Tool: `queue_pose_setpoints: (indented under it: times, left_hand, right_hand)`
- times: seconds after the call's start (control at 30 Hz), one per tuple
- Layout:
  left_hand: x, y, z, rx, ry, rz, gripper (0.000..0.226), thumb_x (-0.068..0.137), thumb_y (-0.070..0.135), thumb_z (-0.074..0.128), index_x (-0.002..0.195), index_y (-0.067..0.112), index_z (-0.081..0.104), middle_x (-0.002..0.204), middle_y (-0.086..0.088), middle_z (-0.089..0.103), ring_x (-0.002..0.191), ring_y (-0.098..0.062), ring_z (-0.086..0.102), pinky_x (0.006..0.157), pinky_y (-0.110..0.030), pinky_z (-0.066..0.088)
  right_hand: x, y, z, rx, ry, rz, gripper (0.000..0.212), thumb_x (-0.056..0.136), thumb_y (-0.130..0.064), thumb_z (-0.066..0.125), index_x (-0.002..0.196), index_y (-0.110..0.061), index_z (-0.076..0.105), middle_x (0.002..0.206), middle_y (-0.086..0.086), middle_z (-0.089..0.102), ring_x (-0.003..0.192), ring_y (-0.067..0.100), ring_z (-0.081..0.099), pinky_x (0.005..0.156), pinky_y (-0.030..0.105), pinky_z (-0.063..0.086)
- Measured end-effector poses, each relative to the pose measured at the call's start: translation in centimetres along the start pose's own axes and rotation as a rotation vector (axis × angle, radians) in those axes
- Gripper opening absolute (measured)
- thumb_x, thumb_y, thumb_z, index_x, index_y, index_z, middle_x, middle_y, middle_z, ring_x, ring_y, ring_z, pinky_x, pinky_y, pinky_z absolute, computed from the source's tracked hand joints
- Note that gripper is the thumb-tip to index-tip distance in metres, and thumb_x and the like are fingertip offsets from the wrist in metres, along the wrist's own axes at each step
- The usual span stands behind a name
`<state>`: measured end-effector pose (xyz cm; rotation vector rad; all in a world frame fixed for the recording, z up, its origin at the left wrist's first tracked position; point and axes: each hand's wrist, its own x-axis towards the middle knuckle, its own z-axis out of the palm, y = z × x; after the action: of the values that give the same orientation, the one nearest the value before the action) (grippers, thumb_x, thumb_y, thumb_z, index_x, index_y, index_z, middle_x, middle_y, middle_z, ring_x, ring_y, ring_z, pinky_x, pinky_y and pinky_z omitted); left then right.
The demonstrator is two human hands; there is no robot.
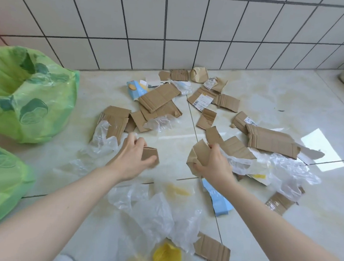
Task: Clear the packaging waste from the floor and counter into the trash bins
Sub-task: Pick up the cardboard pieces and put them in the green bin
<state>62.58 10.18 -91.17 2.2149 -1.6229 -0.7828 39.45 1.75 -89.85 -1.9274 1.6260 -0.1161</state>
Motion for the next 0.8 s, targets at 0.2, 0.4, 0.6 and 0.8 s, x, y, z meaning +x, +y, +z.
queue_pose_setpoints:
  times: [0.2,0.4,0.6,0.8]
  left_hand:
    - [1.3,-0.8,-3.3,0.101,0.203,0.017,0.009,0.083,0.009,0.052,0.076,0.006,0.048,0.090,-0.003,0.036,0.080,-0.027,0.046,0.074,-0.041,0.045]
    - [5.4,-2.4,-6.3,-0.272,0.431,-0.276,0.026,0.080,0.021,0.071,0.063,0.008,0.055,0.067,-0.008,0.055,0.064,-0.027,0.048,0.059,-0.032,0.035]
    - [7.5,-7.2,-7.1,-0.650,0.474,-0.525,0.030,0.081,0.029,0.071,0.082,-0.001,0.066,0.063,-0.012,0.052,0.054,-0.023,0.041,0.053,-0.031,0.030]
    - [10.0,-12.0,-7.8,-0.768,0.423,-0.633,0.015,0.085,0.026,0.067,0.079,0.014,0.063,0.094,-0.012,0.066,0.089,-0.026,0.060,0.087,-0.039,0.048]
  right_hand:
    - [1.9,-0.9,-0.7,-0.192,-0.037,-0.058,0.055,0.082,-0.047,0.064,0.113,-0.007,0.042,0.105,0.006,0.051,0.105,0.028,0.048,0.084,0.036,0.039]
    - [5.9,0.1,-2.2,-0.246,0.023,0.050,0.073,0.078,-0.064,0.058,0.118,-0.005,0.044,0.118,0.013,0.052,0.112,0.036,0.043,0.092,0.040,0.035]
    - [9.9,0.6,-2.7,-0.317,-0.101,0.241,0.089,0.068,-0.079,0.051,0.123,-0.009,0.046,0.124,0.015,0.052,0.119,0.038,0.043,0.098,0.044,0.035]
    - [12.5,1.4,-1.1,-0.396,-0.251,0.273,0.114,0.036,-0.093,0.034,0.137,-0.042,0.021,0.130,0.014,0.051,0.125,0.038,0.037,0.100,0.049,0.029]
